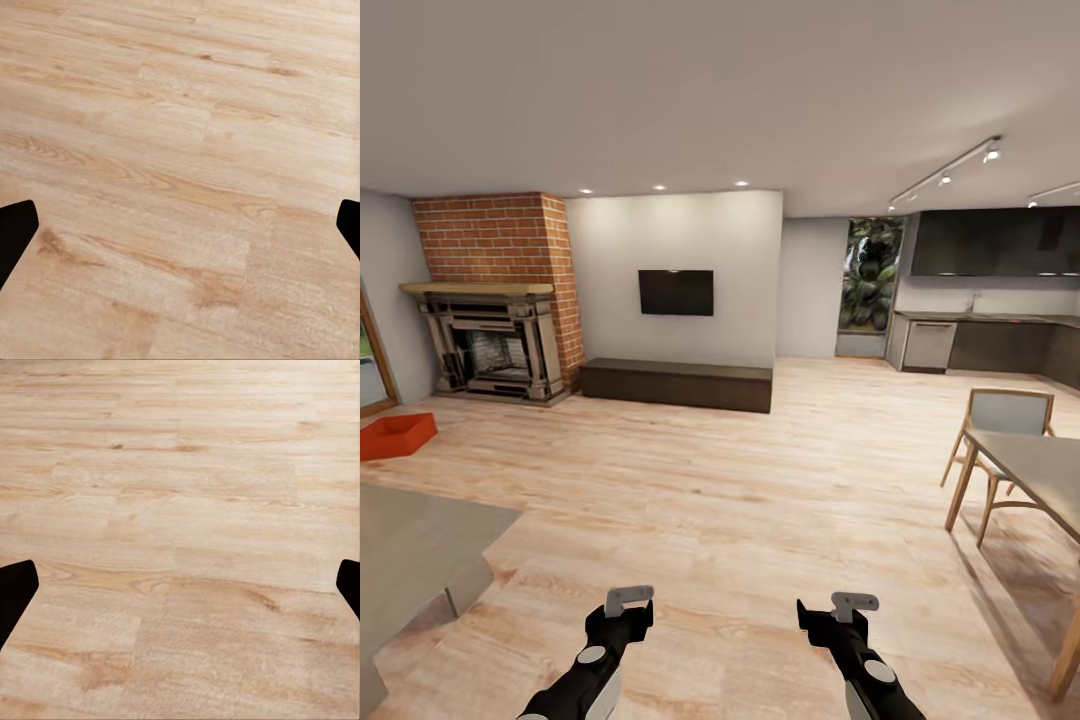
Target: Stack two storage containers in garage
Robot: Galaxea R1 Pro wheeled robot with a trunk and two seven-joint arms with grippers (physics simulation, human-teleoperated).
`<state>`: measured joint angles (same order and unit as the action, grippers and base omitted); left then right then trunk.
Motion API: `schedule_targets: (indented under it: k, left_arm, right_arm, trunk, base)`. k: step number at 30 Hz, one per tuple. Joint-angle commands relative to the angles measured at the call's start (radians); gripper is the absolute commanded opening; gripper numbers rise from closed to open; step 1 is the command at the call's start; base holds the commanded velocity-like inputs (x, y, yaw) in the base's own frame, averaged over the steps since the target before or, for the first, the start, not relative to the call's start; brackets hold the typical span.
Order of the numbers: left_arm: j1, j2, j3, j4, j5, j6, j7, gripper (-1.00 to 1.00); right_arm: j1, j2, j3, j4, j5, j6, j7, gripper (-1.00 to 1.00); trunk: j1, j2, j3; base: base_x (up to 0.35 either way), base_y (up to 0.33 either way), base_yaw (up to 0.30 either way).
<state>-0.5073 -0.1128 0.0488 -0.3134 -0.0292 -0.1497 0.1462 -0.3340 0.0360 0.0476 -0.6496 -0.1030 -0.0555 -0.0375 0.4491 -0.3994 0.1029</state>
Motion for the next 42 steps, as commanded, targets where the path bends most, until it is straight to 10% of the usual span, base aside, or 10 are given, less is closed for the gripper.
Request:
schedule_targets:
  k: [1, 42]
  left_arm:
    - [0.000, -0.001, 0.005, 0.001, -0.003, -0.004, 0.001, 1.00]
    - [0.000, 0.001, 0.005, 0.002, -0.003, -0.004, -0.001, 1.00]
  right_arm:
    - [0.000, -0.001, 0.005, 0.001, -0.011, -0.004, -0.004, 1.00]
    - [0.000, -0.001, 0.005, 0.001, -0.011, -0.004, -0.004, 1.00]
  trunk:
    - [0.001, -0.001, 0.000]
    - [0.001, -0.001, 0.000]
  base:
    - [0.331, 0.000, 0.000]
    - [0.331, 0.000, 0.000]
